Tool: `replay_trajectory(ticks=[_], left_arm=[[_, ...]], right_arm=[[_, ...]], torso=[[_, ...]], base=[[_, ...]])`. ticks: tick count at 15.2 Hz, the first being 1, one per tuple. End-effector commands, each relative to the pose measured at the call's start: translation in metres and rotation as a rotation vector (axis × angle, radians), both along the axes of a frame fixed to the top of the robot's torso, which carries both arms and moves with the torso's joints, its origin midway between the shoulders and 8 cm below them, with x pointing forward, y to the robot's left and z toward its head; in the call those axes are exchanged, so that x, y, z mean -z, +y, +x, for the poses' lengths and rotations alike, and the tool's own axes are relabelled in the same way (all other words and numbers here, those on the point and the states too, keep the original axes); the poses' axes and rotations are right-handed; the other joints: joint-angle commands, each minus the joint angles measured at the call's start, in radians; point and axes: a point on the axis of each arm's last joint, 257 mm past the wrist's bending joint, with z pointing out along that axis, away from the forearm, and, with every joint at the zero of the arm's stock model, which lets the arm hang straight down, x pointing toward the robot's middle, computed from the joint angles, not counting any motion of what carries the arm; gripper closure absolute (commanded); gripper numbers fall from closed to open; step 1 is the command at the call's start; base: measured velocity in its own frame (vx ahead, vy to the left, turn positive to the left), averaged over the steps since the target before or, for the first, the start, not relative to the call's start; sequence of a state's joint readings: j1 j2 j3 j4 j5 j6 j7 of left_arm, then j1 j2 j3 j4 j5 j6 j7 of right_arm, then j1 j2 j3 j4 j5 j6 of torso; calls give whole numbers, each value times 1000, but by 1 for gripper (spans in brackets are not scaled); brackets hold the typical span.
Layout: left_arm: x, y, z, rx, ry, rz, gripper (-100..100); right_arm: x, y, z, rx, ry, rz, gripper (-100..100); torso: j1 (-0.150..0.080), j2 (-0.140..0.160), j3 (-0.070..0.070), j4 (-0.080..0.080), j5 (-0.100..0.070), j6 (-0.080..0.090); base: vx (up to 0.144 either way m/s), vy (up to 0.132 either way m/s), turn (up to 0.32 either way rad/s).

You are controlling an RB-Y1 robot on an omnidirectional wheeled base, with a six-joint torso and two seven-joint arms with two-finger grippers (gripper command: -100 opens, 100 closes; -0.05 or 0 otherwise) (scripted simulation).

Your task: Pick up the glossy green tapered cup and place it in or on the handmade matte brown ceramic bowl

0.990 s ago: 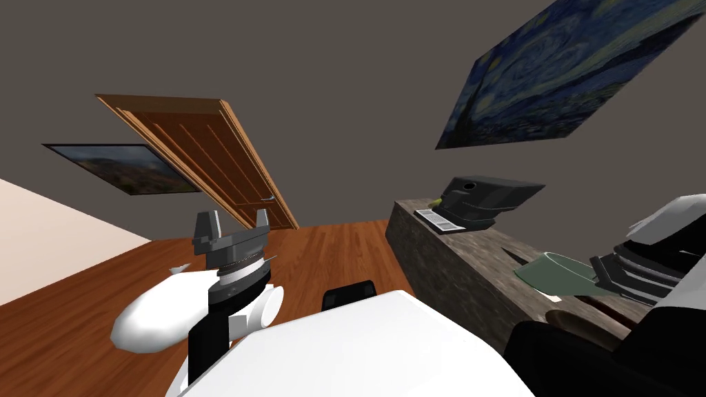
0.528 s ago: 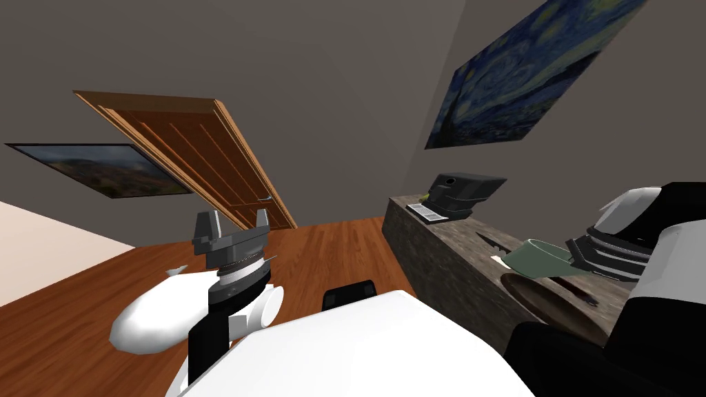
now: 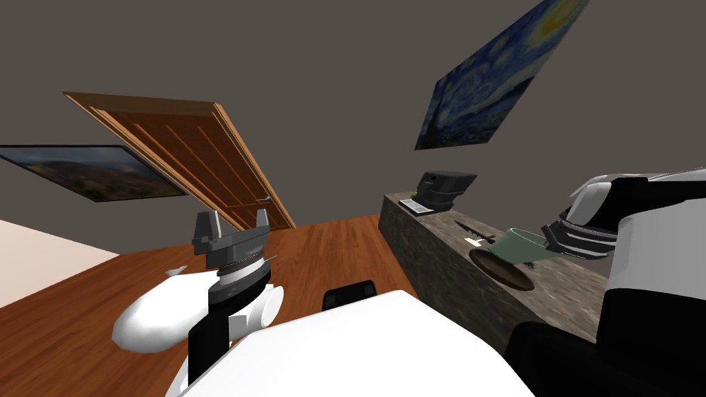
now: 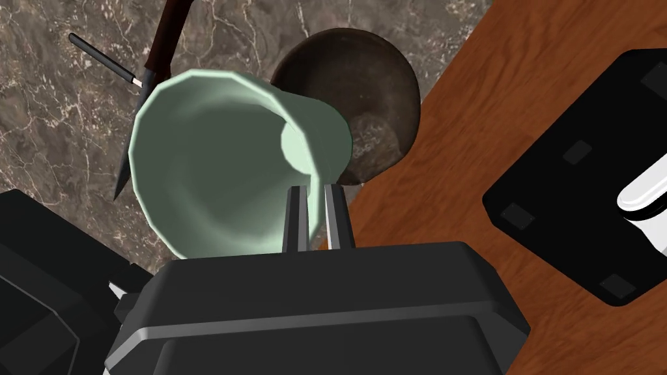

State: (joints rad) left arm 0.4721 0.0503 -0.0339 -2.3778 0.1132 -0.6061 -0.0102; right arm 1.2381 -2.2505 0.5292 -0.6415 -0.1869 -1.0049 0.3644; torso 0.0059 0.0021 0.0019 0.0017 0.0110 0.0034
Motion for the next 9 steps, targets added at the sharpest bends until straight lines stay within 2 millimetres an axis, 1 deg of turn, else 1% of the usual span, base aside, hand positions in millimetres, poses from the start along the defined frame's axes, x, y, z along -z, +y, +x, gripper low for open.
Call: replay_trajectory(ticks=[1,2,6,7,9], left_arm=[[0,0,0,0,0,0,0],[0,0,0,0,0,0,0],[0,0,0,0,0,0,0],[0,0,0,0,0,0,0],[0,0,0,0,0,0,0]], right_arm=[[0,0,0,0,0,0,100],[-1,1,1,-1,0,2,-100],[-1,1,1,-1,0,2,-100],[-9,5,14,-14,-2,6,-100],[-18,10,26,-28,-4,9,-100]], torso=[[0,0,0,0,0,0],[0,-1,-1,0,0,0],[-1,-8,-4,-2,-1,0],[-2,-8,-5,-2,-1,0],[-3,-8,-5,-2,-1,0]], base=[[-77,20,-31],[-27,7,-3],[-5,1,-1],[-12,-14,-76],[-19,-33,-128]])
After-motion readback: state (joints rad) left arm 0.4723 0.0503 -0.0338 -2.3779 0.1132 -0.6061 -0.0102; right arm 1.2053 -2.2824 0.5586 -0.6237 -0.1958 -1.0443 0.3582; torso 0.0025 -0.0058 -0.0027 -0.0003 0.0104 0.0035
